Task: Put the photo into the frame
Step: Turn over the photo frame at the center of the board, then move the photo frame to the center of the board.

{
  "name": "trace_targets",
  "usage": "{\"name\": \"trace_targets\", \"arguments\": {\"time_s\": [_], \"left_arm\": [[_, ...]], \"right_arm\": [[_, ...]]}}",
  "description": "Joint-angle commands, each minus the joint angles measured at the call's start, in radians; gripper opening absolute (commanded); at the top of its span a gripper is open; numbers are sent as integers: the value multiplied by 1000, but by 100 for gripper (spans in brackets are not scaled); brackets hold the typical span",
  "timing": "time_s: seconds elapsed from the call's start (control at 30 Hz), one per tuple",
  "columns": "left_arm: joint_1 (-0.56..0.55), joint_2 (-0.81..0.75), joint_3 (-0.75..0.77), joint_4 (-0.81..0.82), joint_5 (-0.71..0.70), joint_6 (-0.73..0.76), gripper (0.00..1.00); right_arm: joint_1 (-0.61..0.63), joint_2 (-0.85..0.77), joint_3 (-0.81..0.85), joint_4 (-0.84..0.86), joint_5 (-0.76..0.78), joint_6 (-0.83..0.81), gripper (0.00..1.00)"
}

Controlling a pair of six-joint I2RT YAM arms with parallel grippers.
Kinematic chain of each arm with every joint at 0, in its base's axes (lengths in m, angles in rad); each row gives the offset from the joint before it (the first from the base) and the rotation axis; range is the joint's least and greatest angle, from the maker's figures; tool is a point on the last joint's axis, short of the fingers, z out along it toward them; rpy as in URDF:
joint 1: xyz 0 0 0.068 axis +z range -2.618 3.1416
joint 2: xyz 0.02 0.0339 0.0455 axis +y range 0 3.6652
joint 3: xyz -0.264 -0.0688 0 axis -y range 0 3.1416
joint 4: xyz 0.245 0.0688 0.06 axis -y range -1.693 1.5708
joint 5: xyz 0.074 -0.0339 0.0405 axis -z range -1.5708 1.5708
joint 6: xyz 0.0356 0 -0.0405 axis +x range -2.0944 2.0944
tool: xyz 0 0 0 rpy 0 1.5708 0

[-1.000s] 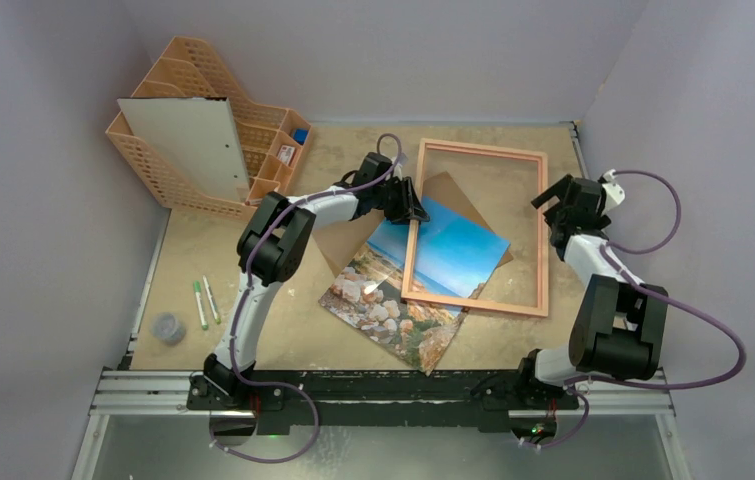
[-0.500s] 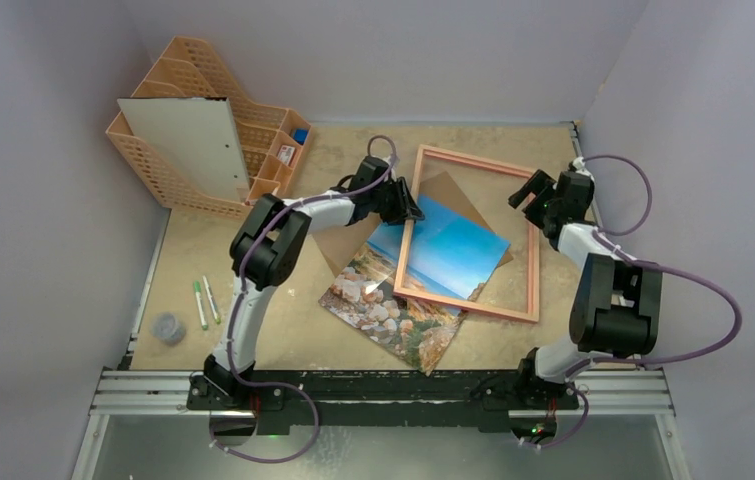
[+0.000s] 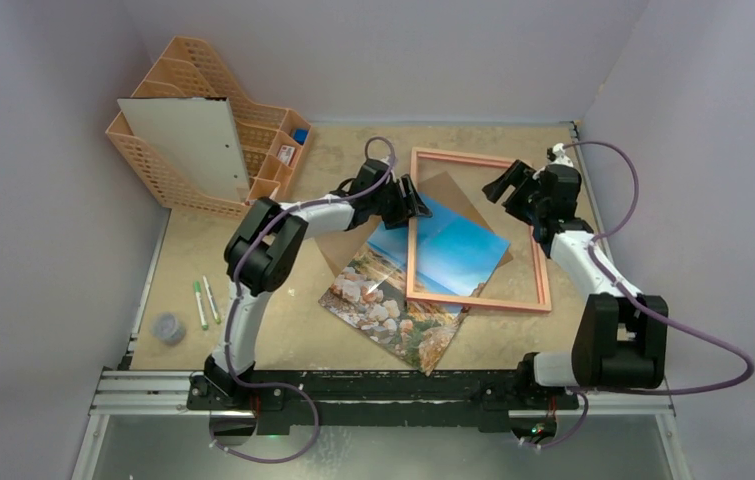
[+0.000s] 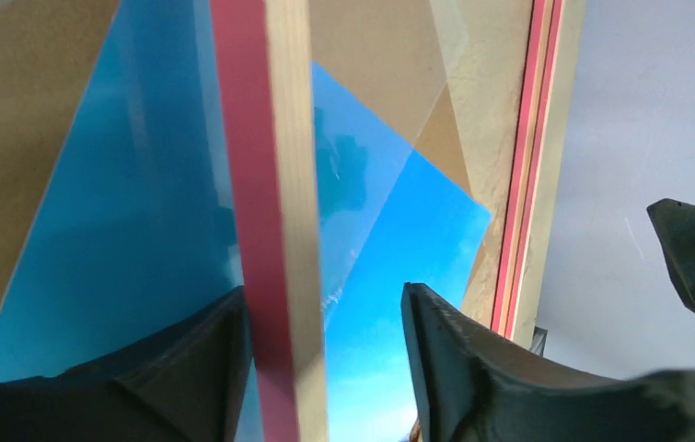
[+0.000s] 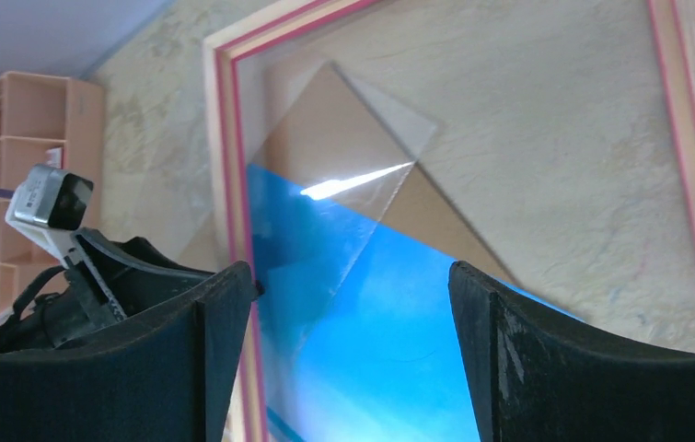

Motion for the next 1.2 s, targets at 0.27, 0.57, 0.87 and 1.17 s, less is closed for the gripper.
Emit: {"name": "trace_targets", "arguments": {"time_s": [0.27, 0.57, 0.87, 1.17], "left_arm": [[-5, -272, -78, -258, -55, 291, 78], [122, -460, -239, -340, -306, 308, 78], [214, -506, -427, -148, -208, 301, 74], [215, -417, -470, -53, -132, 274, 65]], "right_arm": [[102, -71, -35, 29, -142, 119, 77], [366, 59, -26, 200, -166, 294, 74], [604, 344, 160, 169, -108, 342, 70], [612, 538, 416, -75, 21, 251, 70]]}}
